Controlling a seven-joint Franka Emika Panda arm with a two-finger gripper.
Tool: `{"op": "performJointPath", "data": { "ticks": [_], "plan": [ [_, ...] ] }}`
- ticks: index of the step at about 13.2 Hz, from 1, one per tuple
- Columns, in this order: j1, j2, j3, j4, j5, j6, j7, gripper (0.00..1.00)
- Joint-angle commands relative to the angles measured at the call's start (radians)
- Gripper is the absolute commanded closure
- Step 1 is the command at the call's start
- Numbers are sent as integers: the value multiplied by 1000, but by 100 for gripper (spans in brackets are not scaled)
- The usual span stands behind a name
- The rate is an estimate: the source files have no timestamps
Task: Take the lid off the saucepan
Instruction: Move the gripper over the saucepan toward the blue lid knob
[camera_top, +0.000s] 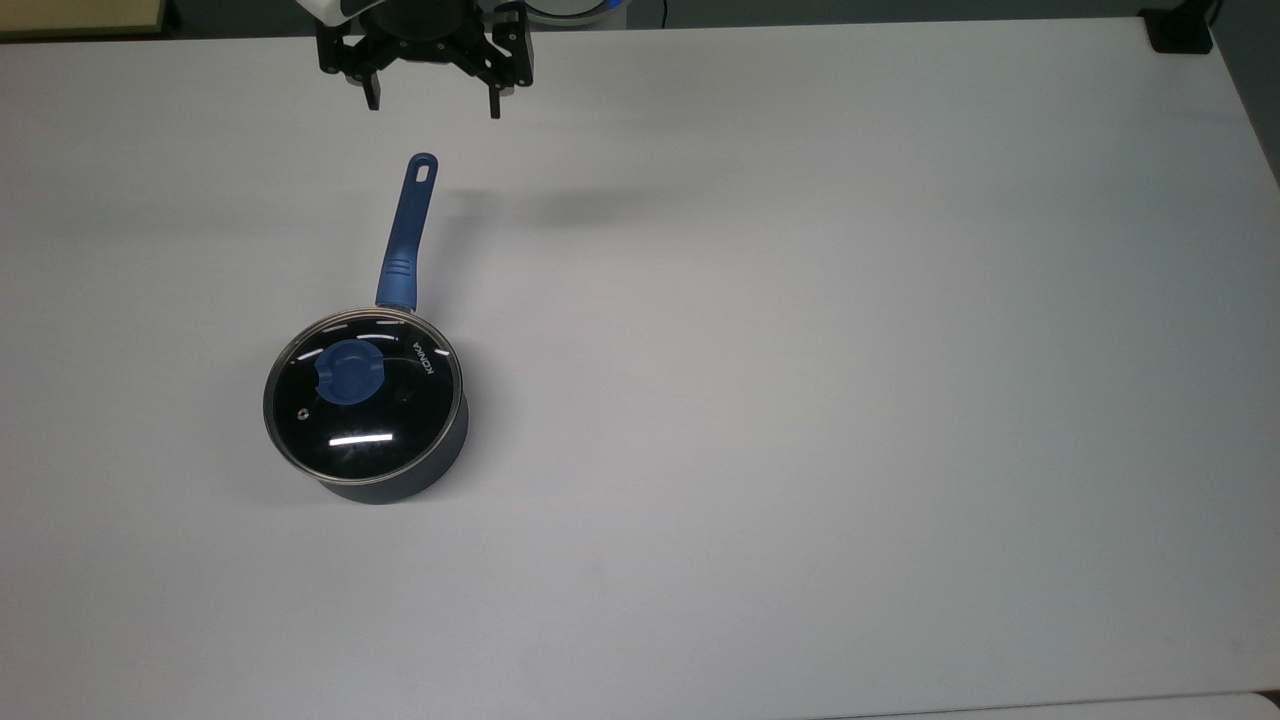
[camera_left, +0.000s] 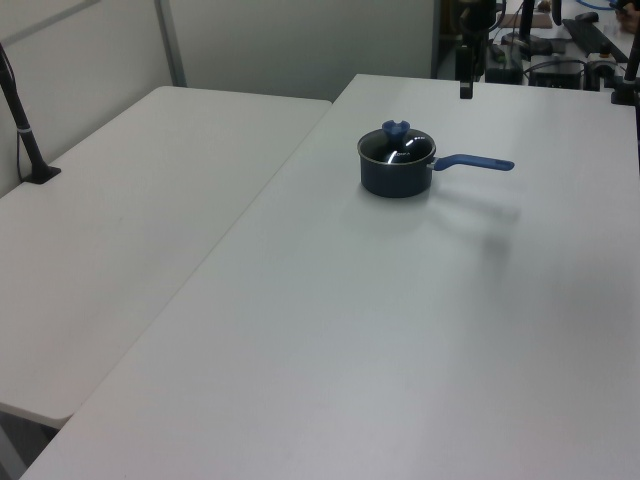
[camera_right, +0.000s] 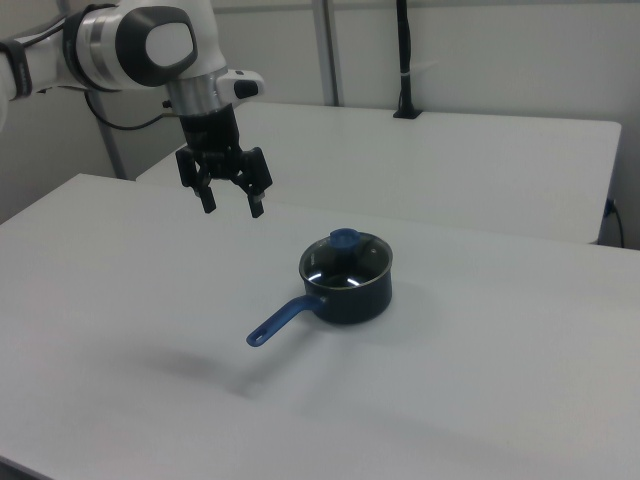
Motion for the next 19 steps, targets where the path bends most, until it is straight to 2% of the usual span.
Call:
{"op": "performJointPath", "data": {
  "ticks": [1, 9, 11, 13, 15, 16, 19],
  "plan": [
    [-5, -17, -7, 3, -17, -13, 9, 0],
    [-31, -15, -12, 26, -11, -1, 7, 0],
    [-25, 26, -12, 70, -5, 7, 18, 0],
    [-31, 39, -13, 74, -2, 81, 18, 0],
    [-30, 60, -48, 74, 15, 146, 9, 0],
    [-30, 72, -67, 75, 47, 190, -2, 0],
    [-30, 140, -150, 75, 139, 316, -161, 0]
  ]
}}
